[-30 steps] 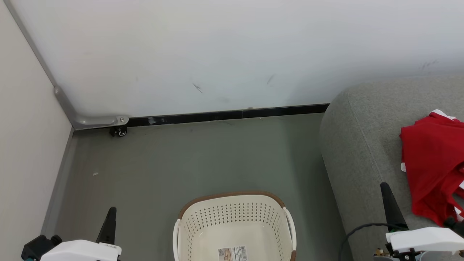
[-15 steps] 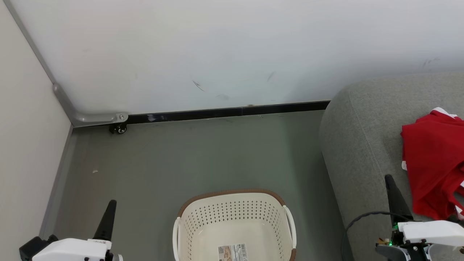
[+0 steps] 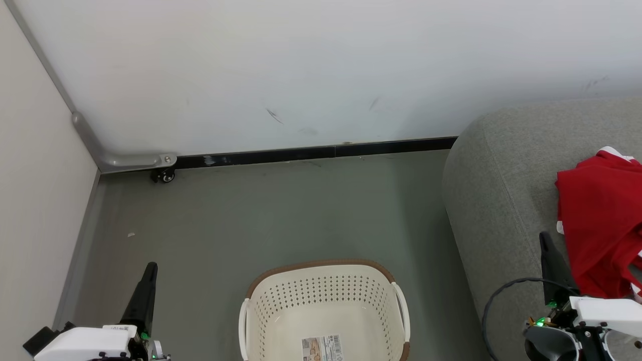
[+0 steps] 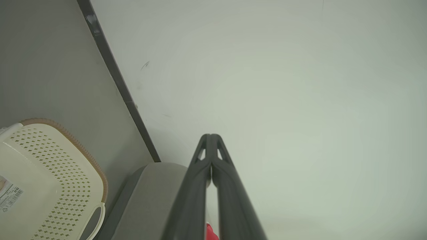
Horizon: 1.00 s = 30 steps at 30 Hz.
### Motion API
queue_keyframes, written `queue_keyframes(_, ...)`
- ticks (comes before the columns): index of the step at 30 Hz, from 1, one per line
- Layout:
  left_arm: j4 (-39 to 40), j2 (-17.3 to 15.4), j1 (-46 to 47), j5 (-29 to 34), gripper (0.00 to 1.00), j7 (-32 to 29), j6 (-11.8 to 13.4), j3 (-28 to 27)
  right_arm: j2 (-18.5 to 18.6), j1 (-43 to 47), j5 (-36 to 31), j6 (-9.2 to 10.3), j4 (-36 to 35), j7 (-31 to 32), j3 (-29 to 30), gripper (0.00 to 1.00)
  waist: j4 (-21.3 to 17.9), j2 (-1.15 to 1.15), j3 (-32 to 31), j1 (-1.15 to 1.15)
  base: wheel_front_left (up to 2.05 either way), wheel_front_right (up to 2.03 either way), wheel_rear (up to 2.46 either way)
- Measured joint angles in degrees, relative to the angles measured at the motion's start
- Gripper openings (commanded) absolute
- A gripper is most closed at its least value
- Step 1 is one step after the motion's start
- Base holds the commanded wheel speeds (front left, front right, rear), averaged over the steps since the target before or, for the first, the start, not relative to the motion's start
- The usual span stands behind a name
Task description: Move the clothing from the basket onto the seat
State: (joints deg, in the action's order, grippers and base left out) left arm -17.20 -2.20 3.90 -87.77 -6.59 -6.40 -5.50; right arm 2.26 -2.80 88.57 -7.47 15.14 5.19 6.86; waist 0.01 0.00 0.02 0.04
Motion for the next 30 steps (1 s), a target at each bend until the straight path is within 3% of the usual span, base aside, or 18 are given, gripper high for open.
queue_keyframes(7,0.30,0.12,0.05,-3.72,0.00,-0.54,-0.66,-0.41,0.02,-0.74,3.32,0.00,0.14,0.43,0.29,0.00,0.00,0.00,0.10,0.00,0.00,0.00,0.00)
queue_keyframes(30,0.78,0.16,0.05,-3.86,0.00,-0.47,-0.67,-0.18,0.03,-0.81,3.55,0.00,0.18,0.44,0.33,0.00,0.00,0.00,0.12,-0.01,0.00,0.00,0.00)
